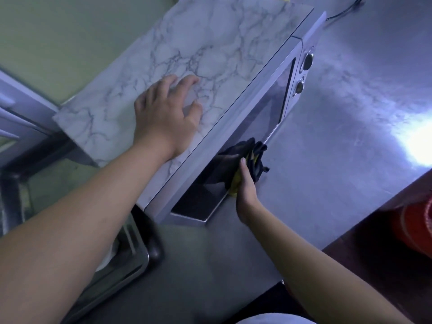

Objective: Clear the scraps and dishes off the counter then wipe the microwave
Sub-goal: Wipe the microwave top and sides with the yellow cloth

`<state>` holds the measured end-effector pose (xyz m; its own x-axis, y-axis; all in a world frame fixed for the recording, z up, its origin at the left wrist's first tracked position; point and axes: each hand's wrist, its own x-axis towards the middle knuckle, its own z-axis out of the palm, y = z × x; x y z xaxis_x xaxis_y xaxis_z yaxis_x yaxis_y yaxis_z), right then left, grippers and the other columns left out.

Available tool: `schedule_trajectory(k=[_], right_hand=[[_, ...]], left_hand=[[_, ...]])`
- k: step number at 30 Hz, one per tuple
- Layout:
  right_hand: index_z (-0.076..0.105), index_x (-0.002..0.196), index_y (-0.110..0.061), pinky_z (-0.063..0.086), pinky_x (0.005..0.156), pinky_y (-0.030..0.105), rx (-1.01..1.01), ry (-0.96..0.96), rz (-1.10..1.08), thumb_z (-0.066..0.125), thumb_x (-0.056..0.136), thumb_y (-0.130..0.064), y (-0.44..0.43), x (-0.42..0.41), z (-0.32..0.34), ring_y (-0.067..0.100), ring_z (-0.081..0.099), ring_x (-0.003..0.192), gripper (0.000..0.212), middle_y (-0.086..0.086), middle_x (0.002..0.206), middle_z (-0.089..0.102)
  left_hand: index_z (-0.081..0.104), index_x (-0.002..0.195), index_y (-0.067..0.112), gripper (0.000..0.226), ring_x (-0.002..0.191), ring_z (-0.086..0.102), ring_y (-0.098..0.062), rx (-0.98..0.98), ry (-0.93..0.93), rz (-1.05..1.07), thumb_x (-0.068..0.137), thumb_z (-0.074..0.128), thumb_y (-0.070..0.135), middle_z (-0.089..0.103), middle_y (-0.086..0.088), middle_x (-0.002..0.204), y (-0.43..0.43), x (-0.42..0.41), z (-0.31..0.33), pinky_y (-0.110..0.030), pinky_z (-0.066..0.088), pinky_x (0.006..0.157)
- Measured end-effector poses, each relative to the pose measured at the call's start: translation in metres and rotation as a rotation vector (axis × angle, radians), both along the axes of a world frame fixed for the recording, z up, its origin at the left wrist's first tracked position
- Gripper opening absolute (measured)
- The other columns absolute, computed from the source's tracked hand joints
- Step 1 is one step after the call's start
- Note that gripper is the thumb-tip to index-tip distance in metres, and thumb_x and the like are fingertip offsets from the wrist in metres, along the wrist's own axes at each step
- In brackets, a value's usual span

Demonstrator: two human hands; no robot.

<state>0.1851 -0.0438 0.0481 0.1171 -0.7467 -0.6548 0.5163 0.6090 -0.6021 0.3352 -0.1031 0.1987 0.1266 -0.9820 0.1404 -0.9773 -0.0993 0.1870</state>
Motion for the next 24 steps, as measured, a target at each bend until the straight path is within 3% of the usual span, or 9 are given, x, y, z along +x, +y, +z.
schedule_trajectory(k=[2,4,6,8,11,13,16,18,24], right_hand=[[0.047,0.147,-0.020,0.040,0.101,0.021,0.010,0.006,0.076,0.056,0.098,-0.045,0.026,0.009,0.002,0.009,0.054,0.125,0.056,-0.003,0.147,0.051],[0.044,0.149,-0.019,0.035,0.107,0.026,0.046,0.009,0.190,0.056,0.097,-0.044,0.052,0.019,0.002,0.013,0.048,0.132,0.059,-0.002,0.148,0.050],[0.064,0.121,-0.017,0.037,0.105,0.029,0.087,0.055,0.298,0.058,0.096,-0.041,0.076,0.026,0.001,0.016,0.053,0.119,0.035,0.003,0.127,0.058],[0.057,0.075,-0.011,0.039,0.088,0.031,0.142,0.114,0.387,0.058,0.088,-0.035,0.094,0.030,0.007,0.024,0.049,0.093,0.028,0.011,0.090,0.054],[0.058,0.068,-0.002,0.039,0.098,0.037,0.162,0.056,0.500,0.054,0.071,-0.038,0.118,0.032,0.010,0.027,0.049,0.091,0.037,0.019,0.081,0.055],[0.065,0.063,-0.005,0.041,0.102,0.034,0.144,-0.040,0.539,0.047,0.081,-0.027,0.128,0.023,0.015,0.025,0.056,0.095,0.034,0.019,0.082,0.062],[0.069,0.089,-0.002,0.054,0.085,0.032,0.174,-0.175,0.621,0.042,0.082,-0.014,0.117,-0.011,0.016,0.026,0.066,0.089,0.031,0.013,0.088,0.069],[0.078,0.100,-0.003,0.059,0.081,0.036,0.135,-0.277,0.649,0.050,0.073,-0.017,0.103,-0.047,0.022,0.030,0.071,0.095,0.041,0.016,0.106,0.073],[0.079,0.104,-0.008,0.056,0.088,0.048,0.052,-0.284,0.636,0.068,0.050,-0.019,0.077,-0.120,0.044,0.034,0.071,0.106,0.056,0.019,0.119,0.071]], left_hand=[[0.039,0.142,0.046,0.055,0.145,0.027,-0.019,0.002,0.002,0.005,0.088,0.033,0.053,0.035,0.002,0.155,0.001,0.001,0.001,-0.043,0.014,0.119],[0.040,0.142,0.046,0.056,0.145,0.027,-0.019,0.003,0.007,0.004,0.087,0.033,0.053,0.035,0.002,0.155,0.001,0.000,0.001,-0.043,0.014,0.119],[0.040,0.142,0.046,0.056,0.145,0.027,-0.019,0.003,0.007,0.003,0.087,0.032,0.053,0.035,0.002,0.155,0.001,0.000,0.001,-0.043,0.013,0.119],[0.041,0.142,0.046,0.057,0.145,0.027,-0.019,0.004,0.015,0.004,0.087,0.032,0.053,0.035,0.003,0.155,0.000,0.000,0.002,-0.042,0.013,0.119],[0.042,0.142,0.045,0.057,0.145,0.028,-0.019,0.004,0.013,0.013,0.086,0.032,0.053,0.036,0.003,0.155,0.000,0.000,0.002,-0.041,0.014,0.119],[0.043,0.142,0.044,0.057,0.144,0.029,-0.020,0.008,0.015,0.018,0.086,0.033,0.051,0.037,0.003,0.155,0.000,0.000,0.003,-0.041,0.015,0.119],[0.043,0.143,0.043,0.056,0.144,0.030,-0.020,0.004,0.021,0.019,0.088,0.035,0.050,0.037,0.003,0.155,0.000,0.000,0.004,-0.041,0.015,0.119],[0.044,0.143,0.041,0.056,0.144,0.030,-0.020,0.003,0.034,0.024,0.088,0.035,0.049,0.038,0.003,0.155,0.001,-0.001,0.005,-0.041,0.015,0.119],[0.049,0.143,0.030,0.050,0.140,0.036,-0.022,-0.044,0.035,0.036,0.095,0.040,0.042,0.042,0.002,0.153,0.005,-0.004,0.006,-0.037,0.022,0.117]])
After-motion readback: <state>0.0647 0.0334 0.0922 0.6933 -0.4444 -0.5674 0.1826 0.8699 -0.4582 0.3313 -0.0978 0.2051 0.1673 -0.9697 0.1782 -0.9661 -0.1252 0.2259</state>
